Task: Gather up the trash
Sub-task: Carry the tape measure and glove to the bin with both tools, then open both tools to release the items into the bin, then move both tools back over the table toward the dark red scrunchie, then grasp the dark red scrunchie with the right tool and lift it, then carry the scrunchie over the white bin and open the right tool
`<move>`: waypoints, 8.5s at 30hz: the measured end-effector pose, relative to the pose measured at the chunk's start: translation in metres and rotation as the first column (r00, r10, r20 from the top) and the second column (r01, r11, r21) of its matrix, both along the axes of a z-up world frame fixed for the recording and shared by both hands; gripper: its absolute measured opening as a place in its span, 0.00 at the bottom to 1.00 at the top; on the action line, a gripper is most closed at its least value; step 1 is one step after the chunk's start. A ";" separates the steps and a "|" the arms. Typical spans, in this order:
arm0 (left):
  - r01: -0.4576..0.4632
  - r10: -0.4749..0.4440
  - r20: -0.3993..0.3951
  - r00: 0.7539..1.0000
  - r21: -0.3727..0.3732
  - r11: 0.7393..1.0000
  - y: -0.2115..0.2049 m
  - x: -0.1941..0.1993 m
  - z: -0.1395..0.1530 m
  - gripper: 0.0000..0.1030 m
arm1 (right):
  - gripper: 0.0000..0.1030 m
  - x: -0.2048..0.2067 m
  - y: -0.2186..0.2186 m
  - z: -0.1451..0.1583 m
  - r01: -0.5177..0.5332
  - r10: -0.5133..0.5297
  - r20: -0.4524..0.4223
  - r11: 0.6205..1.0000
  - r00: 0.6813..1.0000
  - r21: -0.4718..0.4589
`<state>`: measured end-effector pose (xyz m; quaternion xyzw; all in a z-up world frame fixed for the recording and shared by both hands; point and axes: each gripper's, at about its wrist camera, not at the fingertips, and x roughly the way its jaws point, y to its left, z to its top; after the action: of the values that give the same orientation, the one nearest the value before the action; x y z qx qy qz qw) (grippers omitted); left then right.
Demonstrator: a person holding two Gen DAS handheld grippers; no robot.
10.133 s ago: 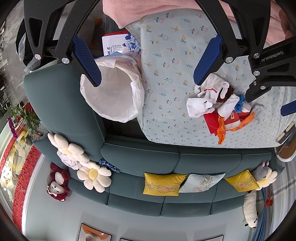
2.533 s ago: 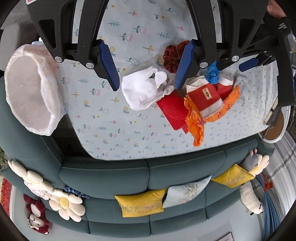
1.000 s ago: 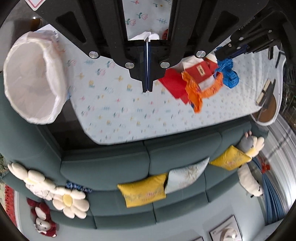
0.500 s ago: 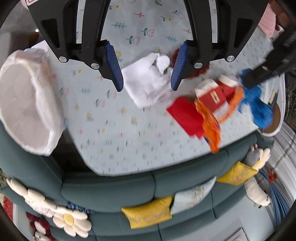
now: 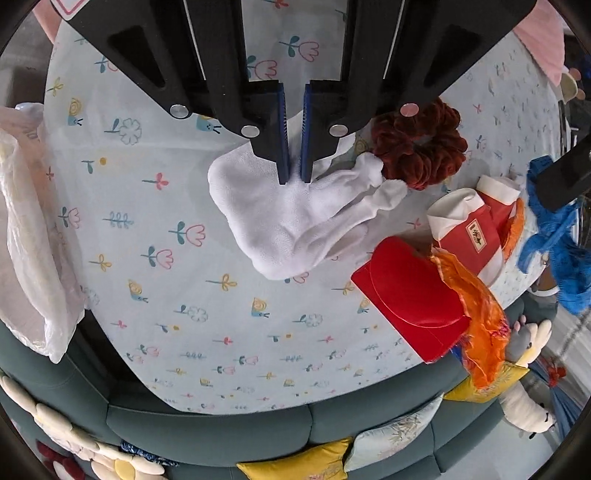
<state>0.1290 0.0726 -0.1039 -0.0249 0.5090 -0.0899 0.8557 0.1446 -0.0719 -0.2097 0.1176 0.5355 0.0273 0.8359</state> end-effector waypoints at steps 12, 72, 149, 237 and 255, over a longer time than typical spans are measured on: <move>0.055 -0.055 0.069 0.996 -0.001 0.998 -0.034 -0.010 0.034 0.16 | 0.04 -0.022 -0.053 0.090 0.092 -0.098 0.206 0.995 0.974 0.039; 0.367 -0.355 0.189 0.916 -0.031 0.930 -0.255 -0.018 0.096 0.53 | 0.41 -0.099 -0.243 0.196 0.356 -0.321 0.431 0.934 0.843 0.000; -0.240 0.247 -0.055 0.967 0.104 0.965 0.218 0.038 -0.086 0.46 | 0.28 -0.004 0.094 -0.005 -0.065 0.064 -0.023 0.994 0.998 -0.090; 0.445 -0.427 0.212 0.879 -0.039 0.895 -0.297 -0.007 0.109 0.29 | 0.14 -0.108 -0.276 0.148 0.435 -0.432 0.350 0.897 0.831 0.074; 0.353 -0.340 0.207 0.917 -0.030 0.935 -0.252 0.001 0.106 0.55 | 0.39 -0.089 -0.251 0.154 0.401 -0.388 0.365 0.915 0.846 0.042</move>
<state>0.1303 -0.1794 0.0017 0.0459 0.4143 -0.2590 0.8713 0.0553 -0.3232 -0.0556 0.2027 0.3352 -0.1332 0.9104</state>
